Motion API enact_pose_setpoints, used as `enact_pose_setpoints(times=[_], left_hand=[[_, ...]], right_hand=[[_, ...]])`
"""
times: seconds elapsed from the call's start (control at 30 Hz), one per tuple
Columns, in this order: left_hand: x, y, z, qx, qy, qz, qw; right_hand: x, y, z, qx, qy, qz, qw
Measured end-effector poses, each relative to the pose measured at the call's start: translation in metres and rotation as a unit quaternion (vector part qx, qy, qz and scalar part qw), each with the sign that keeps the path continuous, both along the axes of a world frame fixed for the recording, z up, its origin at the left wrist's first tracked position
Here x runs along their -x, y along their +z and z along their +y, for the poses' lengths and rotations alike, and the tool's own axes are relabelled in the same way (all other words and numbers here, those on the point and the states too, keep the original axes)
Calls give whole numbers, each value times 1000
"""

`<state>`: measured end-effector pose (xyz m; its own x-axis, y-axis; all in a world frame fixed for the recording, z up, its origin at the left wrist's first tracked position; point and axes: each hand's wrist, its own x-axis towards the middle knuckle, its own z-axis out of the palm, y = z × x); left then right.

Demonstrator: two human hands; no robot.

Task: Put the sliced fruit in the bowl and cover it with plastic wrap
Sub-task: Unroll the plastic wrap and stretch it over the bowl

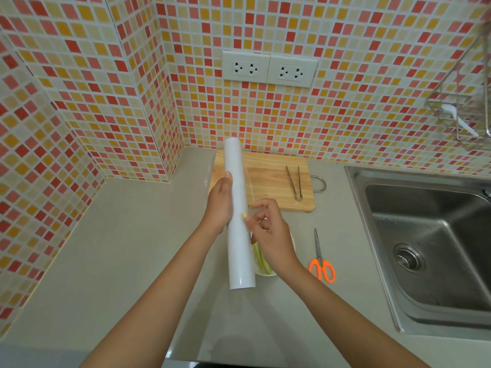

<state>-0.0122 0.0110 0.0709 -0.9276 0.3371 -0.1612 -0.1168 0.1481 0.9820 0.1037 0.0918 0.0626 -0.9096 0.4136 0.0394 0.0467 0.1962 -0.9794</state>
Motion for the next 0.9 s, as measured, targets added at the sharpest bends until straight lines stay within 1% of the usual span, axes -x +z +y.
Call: enact_pose_setpoints(times=[0.13, 0.23, 0.3, 0.37, 0.5, 0.63, 0.77, 0.9], left_hand=[[2, -1, 0, -3, 10, -5, 1000], [2, -4, 0, 7, 25, -4, 1000], [2, -5, 1, 11, 36, -2, 999], [3, -5, 2, 13, 42, -4, 999], [5, -5, 4, 16, 45, 0, 999], [7, -9, 1, 30, 36, 1, 999], [6, -10, -3, 42, 23, 19, 999], [6, -9, -3, 38, 39, 26, 998]], right_hand=[[-4, -4, -3, 27, 6, 47, 999], [-1, -7, -5, 39, -30, 25, 999], [1, -11, -8, 3, -48, -15, 999], [0, -14, -13, -56, -40, -41, 997], [0, -14, -19, -140, -14, -48, 989], [3, -13, -18, -185, 12, -67, 980], [4, -16, -16, -171, 22, -90, 981], [6, -19, -14, -127, -20, -88, 988]])
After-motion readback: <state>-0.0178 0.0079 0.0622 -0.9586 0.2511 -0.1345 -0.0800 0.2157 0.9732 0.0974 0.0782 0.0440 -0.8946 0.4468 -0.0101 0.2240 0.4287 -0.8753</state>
